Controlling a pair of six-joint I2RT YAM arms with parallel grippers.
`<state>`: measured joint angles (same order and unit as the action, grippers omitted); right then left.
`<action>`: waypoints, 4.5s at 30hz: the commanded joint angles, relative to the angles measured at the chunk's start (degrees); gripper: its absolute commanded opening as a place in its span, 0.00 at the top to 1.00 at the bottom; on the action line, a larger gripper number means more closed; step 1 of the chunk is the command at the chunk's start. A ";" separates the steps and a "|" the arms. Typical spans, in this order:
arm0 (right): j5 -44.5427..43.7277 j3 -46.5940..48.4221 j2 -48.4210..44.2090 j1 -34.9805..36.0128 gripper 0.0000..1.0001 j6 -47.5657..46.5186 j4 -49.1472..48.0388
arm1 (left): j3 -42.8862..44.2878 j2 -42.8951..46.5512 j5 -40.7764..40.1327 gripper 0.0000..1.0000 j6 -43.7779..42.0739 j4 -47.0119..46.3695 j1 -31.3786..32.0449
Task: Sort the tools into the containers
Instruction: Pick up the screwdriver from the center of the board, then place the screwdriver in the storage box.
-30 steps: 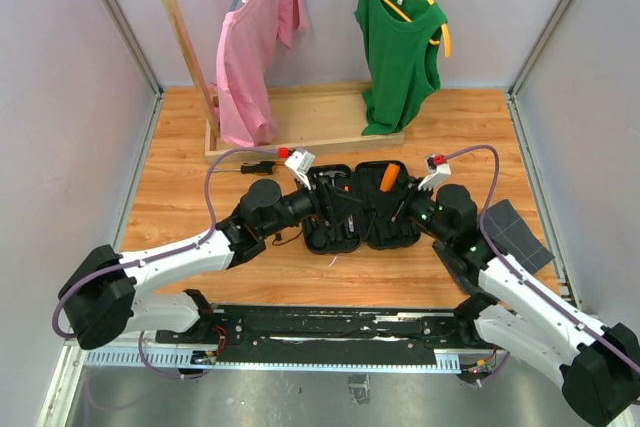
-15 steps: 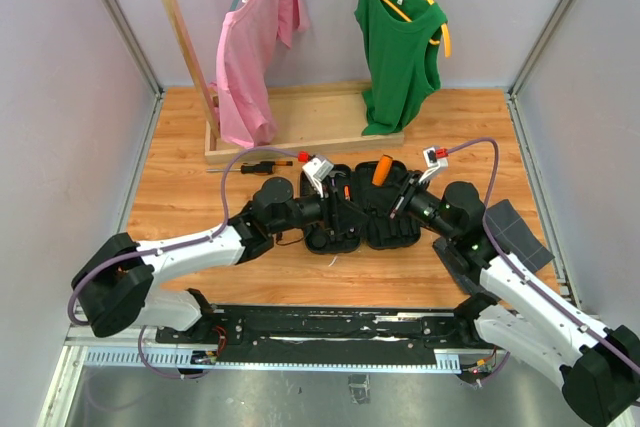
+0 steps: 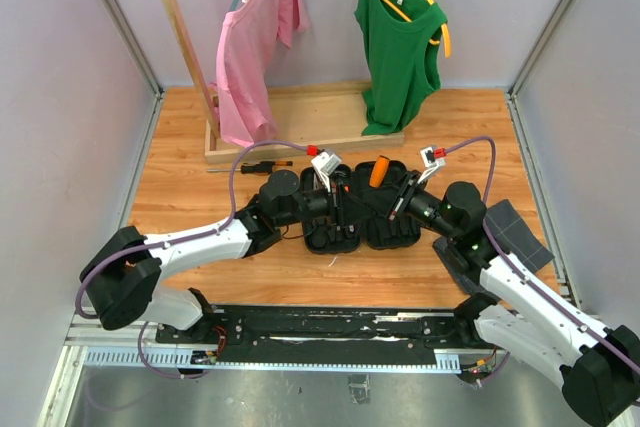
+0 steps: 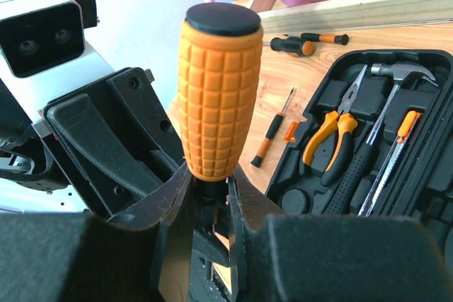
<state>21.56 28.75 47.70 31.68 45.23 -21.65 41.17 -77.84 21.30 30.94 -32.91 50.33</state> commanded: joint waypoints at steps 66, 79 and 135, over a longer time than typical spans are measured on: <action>-25.86 7.73 -7.37 -0.87 0.84 -11.43 23.00 | -1.93 5.27 -9.35 0.38 -0.42 6.59 0.18; -23.48 23.17 10.26 -1.81 0.85 -23.68 39.50 | -1.89 4.22 -20.78 0.39 -3.65 19.23 -14.09; -22.30 53.90 62.86 -8.13 0.84 -31.61 48.38 | -5.96 -5.62 -34.31 0.41 -5.79 8.18 -17.54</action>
<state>1.41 80.31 108.86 24.21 14.11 25.61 33.47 -82.74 -12.56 25.71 -23.88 33.17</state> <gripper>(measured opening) 0.306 0.589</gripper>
